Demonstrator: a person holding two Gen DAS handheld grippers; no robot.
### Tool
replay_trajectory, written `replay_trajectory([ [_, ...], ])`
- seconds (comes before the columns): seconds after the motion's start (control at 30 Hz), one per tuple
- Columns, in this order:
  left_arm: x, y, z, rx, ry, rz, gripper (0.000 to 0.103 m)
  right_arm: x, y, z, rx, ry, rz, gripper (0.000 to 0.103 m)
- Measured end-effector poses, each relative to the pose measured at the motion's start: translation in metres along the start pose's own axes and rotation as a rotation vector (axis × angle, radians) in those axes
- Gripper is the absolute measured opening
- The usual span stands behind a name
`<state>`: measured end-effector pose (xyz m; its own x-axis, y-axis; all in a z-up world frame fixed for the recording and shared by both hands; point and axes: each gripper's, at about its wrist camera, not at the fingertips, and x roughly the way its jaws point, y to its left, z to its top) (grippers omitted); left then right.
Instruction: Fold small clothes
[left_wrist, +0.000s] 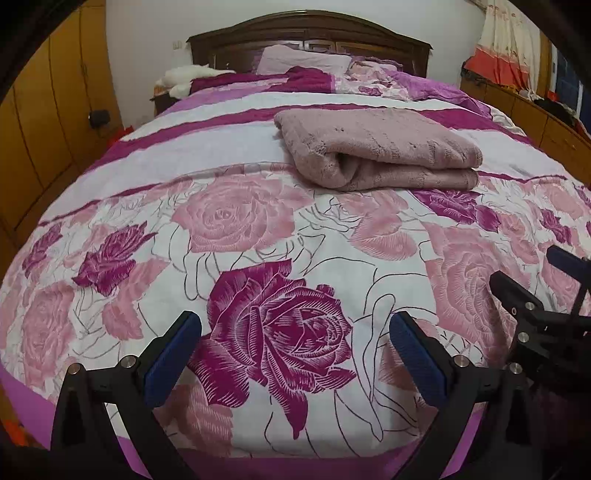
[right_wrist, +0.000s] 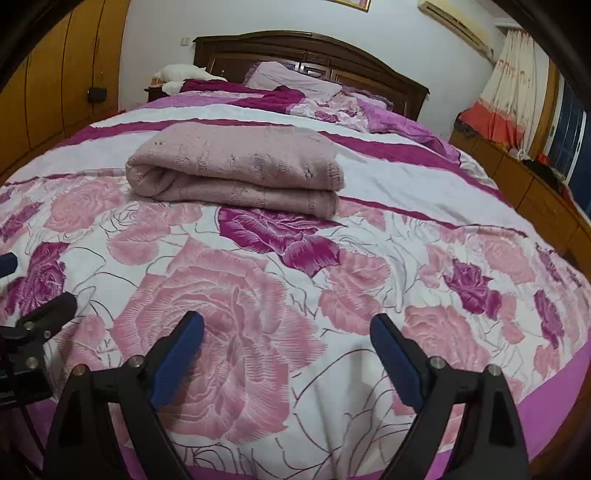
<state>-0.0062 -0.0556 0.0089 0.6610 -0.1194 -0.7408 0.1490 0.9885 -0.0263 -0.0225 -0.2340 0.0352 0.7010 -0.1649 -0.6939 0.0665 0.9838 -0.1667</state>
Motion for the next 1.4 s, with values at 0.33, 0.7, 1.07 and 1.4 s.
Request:
replay_trajectory([
  [0.33,-0.004,-0.002,-0.002,-0.006,-0.012,-0.033,0.085,0.0,0.0,-0.001,-0.003,0.022,0.031,0.094],
  [0.7,-0.008,-0.008,-0.006,0.022,-0.002,-0.047,0.085,-0.002,-0.017,-0.002,0.103,0.025,0.087,0.094],
  [1.07,-0.012,0.0,-0.002,-0.017,-0.019,-0.043,0.085,-0.002,-0.02,-0.003,0.13,0.032,0.102,0.094],
  [1.4,-0.013,0.001,-0.001,-0.024,-0.022,-0.057,0.085,-0.001,-0.011,-0.004,0.104,0.04,0.114,0.094],
])
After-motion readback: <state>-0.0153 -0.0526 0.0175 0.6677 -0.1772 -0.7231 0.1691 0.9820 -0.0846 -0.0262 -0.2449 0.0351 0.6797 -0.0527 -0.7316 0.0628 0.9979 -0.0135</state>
